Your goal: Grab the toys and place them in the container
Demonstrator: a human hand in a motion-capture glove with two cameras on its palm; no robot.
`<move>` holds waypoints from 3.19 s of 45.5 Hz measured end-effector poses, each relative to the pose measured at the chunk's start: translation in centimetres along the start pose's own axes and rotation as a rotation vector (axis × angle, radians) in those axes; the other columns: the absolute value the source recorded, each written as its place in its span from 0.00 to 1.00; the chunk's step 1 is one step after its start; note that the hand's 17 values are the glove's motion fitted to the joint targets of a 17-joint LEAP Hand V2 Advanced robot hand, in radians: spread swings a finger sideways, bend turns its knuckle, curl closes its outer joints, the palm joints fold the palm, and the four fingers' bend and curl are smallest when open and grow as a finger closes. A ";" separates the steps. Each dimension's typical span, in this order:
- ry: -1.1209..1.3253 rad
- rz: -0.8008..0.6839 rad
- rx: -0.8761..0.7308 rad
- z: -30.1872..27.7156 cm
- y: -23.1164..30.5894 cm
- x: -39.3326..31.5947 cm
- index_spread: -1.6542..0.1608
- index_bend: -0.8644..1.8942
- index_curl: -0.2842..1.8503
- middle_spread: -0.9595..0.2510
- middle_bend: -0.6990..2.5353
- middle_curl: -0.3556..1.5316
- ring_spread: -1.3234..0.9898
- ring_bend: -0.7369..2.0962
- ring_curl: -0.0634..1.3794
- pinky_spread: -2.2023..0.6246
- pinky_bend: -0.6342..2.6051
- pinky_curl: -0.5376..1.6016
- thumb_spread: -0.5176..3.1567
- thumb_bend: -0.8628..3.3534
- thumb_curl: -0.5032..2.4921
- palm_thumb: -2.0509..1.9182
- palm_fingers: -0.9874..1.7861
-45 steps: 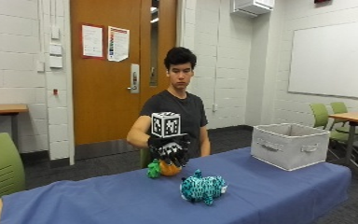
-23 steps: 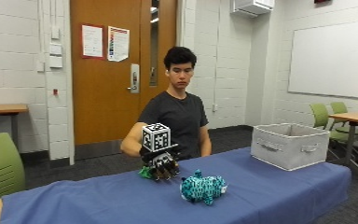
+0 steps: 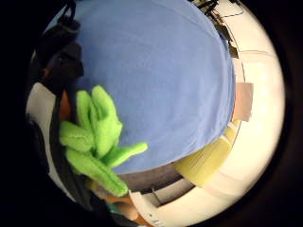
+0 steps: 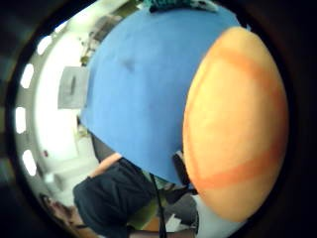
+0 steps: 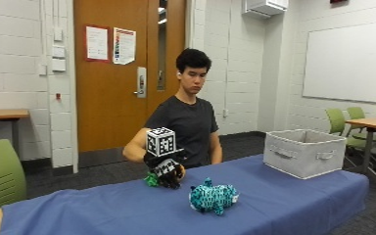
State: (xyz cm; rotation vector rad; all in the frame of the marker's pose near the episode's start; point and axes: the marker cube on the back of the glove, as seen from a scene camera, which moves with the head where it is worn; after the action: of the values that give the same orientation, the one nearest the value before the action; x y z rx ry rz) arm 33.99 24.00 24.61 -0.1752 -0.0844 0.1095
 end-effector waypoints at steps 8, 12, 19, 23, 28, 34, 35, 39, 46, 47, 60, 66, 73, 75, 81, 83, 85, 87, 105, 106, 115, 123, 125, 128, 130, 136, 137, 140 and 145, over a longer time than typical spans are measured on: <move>0.026 0.000 0.133 -1.0 0.5 -0.3 0.73 0.46 0.43 0.67 0.32 0.40 0.42 0.55 0.19 0.69 0.44 0.40 0.45 0.25 0.29 0.63 0.61; 0.033 0.011 0.146 -1.5 -0.2 -0.1 0.73 0.41 0.44 0.61 0.35 0.42 0.40 0.59 0.22 0.67 0.47 0.41 0.44 0.26 0.30 0.65 0.67; 0.048 0.028 0.115 -1.6 -1.7 -0.1 0.72 0.36 0.45 0.53 0.40 0.45 0.39 0.63 0.26 0.64 0.45 0.41 0.41 0.26 0.33 0.67 0.74; 0.042 0.048 0.103 -2.2 -2.8 -0.4 0.72 0.37 0.47 0.50 0.42 0.47 0.39 0.65 0.29 0.62 0.45 0.41 0.38 0.26 0.35 0.68 0.76; 0.020 0.058 0.118 -4.5 -4.4 -1.8 0.71 0.37 0.49 0.49 0.45 0.49 0.39 0.66 0.31 0.61 0.45 0.41 0.36 0.26 0.37 0.68 0.77; -0.010 0.056 0.194 -9.6 -6.9 -4.7 0.70 0.37 0.52 0.48 0.47 0.51 0.39 0.68 0.33 0.61 0.45 0.42 0.33 0.25 0.39 0.68 0.77; -0.016 0.054 0.210 -10.5 -7.3 -5.4 0.70 0.37 0.52 0.48 0.47 0.51 0.39 0.68 0.34 0.61 0.46 0.42 0.33 0.25 0.39 0.68 0.77; -0.033 0.044 0.247 -13.8 -8.9 -7.8 0.69 0.37 0.55 0.48 0.48 0.52 0.39 0.68 0.34 0.61 0.46 0.43 0.32 0.25 0.40 0.68 0.76; -0.025 -0.011 0.290 -20.1 -12.1 -13.9 0.69 0.37 0.58 0.47 0.48 0.53 0.39 0.69 0.35 0.61 0.46 0.43 0.31 0.25 0.42 0.68 0.75; -0.021 -0.022 0.295 -21.0 -12.6 -14.9 0.68 0.37 0.58 0.47 0.49 0.53 0.39 0.69 0.36 0.60 0.46 0.43 0.30 0.25 0.42 0.68 0.75; 0.059 -0.250 0.343 -29.2 -15.2 -33.7 0.67 0.36 0.64 0.47 0.49 0.54 0.39 0.69 0.37 0.60 0.47 0.43 0.29 0.24 0.45 0.68 0.74; 0.027 -0.434 0.337 -29.7 -15.2 -42.3 0.67 0.36 0.66 0.47 0.49 0.55 0.39 0.69 0.37 0.60 0.47 0.43 0.29 0.24 0.47 0.68 0.74; 0.018 -0.516 0.321 -28.7 -15.6 -52.2 0.67 0.36 0.68 0.47 0.49 0.55 0.39 0.69 0.37 0.60 0.47 0.44 0.29 0.24 0.48 0.68 0.74; 0.017 -0.569 0.314 -28.1 -15.8 -54.5 0.67 0.36 0.68 0.47 0.49 0.55 0.39 0.69 0.37 0.60 0.47 0.44 0.28 0.24 0.48 0.68 0.73; -0.046 -0.503 0.269 -27.0 -16.5 -59.5 0.67 0.35 0.69 0.47 0.49 0.55 0.39 0.69 0.37 0.60 0.47 0.43 0.28 0.23 0.49 0.68 0.73; -0.015 -0.441 0.263 -26.5 -19.0 -57.5 0.67 0.35 0.69 0.47 0.49 0.56 0.39 0.68 0.37 0.60 0.47 0.44 0.29 0.23 0.50 0.68 0.73; -0.011 -0.429 0.246 -26.0 -20.8 -56.1 0.67 0.35 0.70 0.47 0.48 0.56 0.39 0.68 0.38 0.60 0.47 0.44 0.29 0.23 0.50 0.68 0.73; -0.015 -0.431 0.226 -25.4 -21.5 -56.2 0.67 0.35 0.70 0.47 0.48 0.56 0.39 0.68 0.38 0.60 0.48 0.44 0.29 0.23 0.50 0.68 0.73; 0.105 -0.358 0.066 -20.4 -23.4 -56.3 0.70 0.29 0.64 0.58 0.39 0.53 0.43 0.63 0.38 0.67 0.55 0.49 0.37 0.17 0.45 0.57 0.36; 0.105 -0.391 0.072 -20.4 -23.3 -56.1 0.71 0.30 0.62 0.61 0.38 0.52 0.45 0.62 0.38 0.68 0.56 0.50 0.37 0.17 0.44 0.55 0.32; 0.103 -0.420 0.094 -21.1 -21.0 -57.3 0.75 0.32 0.50 0.75 0.36 0.48 0.50 0.56 0.27 0.73 0.56 0.45 0.40 0.19 0.38 0.50 0.31; 0.081 -0.486 0.115 -22.1 -17.4 -56.5 0.78 0.35 0.45 0.77 0.36 0.47 0.50 0.51 0.24 0.75 0.53 0.43 0.41 0.18 0.34 0.49 0.30; 0.128 -0.455 0.141 -22.1 -17.5 -54.4 0.78 0.35 0.44 0.76 0.36 0.46 0.50 0.50 0.24 0.75 0.52 0.43 0.41 0.18 0.33 0.49 0.30; 0.128 -0.371 0.170 -22.4 -17.8 -51.2 0.79 0.35 0.42 0.75 0.35 0.46 0.50 0.49 0.23 0.76 0.52 0.42 0.41 0.18 0.32 0.49 0.31; 0.114 -0.342 0.180 -22.6 -17.9 -48.8 0.79 0.35 0.41 0.75 0.35 0.45 0.49 0.48 0.23 0.76 0.51 0.42 0.41 0.18 0.31 0.49 0.31; 0.088 -0.397 0.179 -22.9 -17.9 -41.2 0.79 0.35 0.39 0.74 0.34 0.45 0.49 0.48 0.23 0.76 0.50 0.41 0.41 0.18 0.29 0.49 0.32; 0.091 -0.338 0.184 -23.0 -18.2 -39.3 0.79 0.35 0.38 0.73 0.34 0.44 0.48 0.48 0.23 0.76 0.50 0.41 0.41 0.18 0.29 0.49 0.32; 0.100 -0.203 0.198 -23.2 -18.9 -33.9 0.79 0.36 0.37 0.73 0.34 0.44 0.48 0.47 0.22 0.76 0.49 0.41 0.41 0.19 0.28 0.49 0.32; 0.125 -0.121 0.212 -23.2 -19.2 -27.6 0.79 0.37 0.36 0.73 0.33 0.43 0.47 0.44 0.21 0.75 0.48 0.40 0.41 0.19 0.27 0.49 0.32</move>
State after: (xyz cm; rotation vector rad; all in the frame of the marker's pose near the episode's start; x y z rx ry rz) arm 10.79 -1.89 3.22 0.0354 0.0411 -0.0133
